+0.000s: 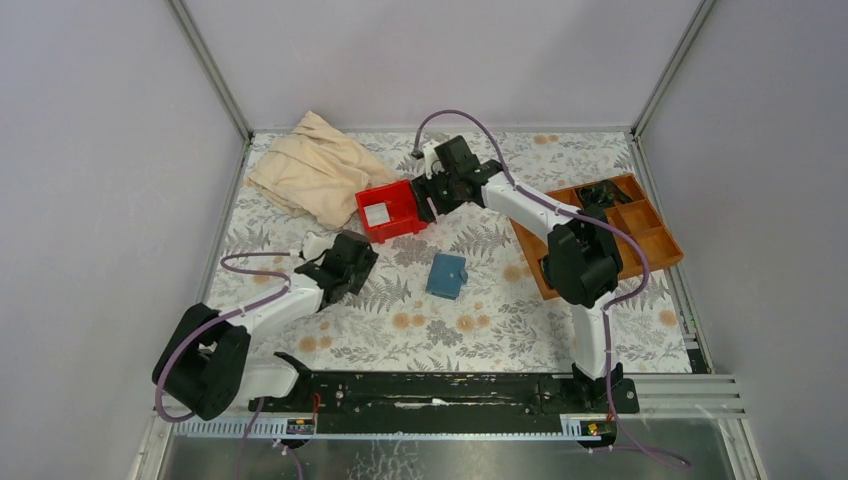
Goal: Put the credit cards into the card holder
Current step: Open the card holder at the center of the board, then adjust the storage box at the center of the board.
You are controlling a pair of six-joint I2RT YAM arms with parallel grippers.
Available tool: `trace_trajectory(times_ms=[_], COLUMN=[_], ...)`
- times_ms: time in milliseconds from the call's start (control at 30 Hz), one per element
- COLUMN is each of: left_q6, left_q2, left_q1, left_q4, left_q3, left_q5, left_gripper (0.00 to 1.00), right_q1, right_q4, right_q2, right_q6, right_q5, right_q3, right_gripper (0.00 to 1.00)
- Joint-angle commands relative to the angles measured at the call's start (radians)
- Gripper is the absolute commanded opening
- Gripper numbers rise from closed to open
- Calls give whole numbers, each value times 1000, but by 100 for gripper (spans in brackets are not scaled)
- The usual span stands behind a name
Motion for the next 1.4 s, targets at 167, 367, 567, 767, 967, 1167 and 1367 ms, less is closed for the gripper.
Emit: trace_trajectory(times_ms=[167,367,567,767,967,1167,1367], left_q6=[-66,-70,-64,-52,-41,-7,43], left_q2=[70,139,212,285,325,363,401], left_q1=[99,132,159,185,200,219,236], left_q4=[150,192,219,227,239,246,243], left_q3=[-10,-4,27,77,98,122,152], left_q5=[84,136,161,184,197,211,223], left_gripper=[66,66,66,66,66,66,66], right_q1=[53,64,64,65,65,65,84], right_q4=[33,54,79,97,124,144,146], right_q2=[93,140,173,181,156,119,66], right_q6=[-129,-168,-175,-159,-125,-72,4], right_q5=[-53,-52,-78,-84,-56,-25,9], right_q3=[124,153,159,151,100,23,-61], right_gripper=[80,81,76,66,52,42,35])
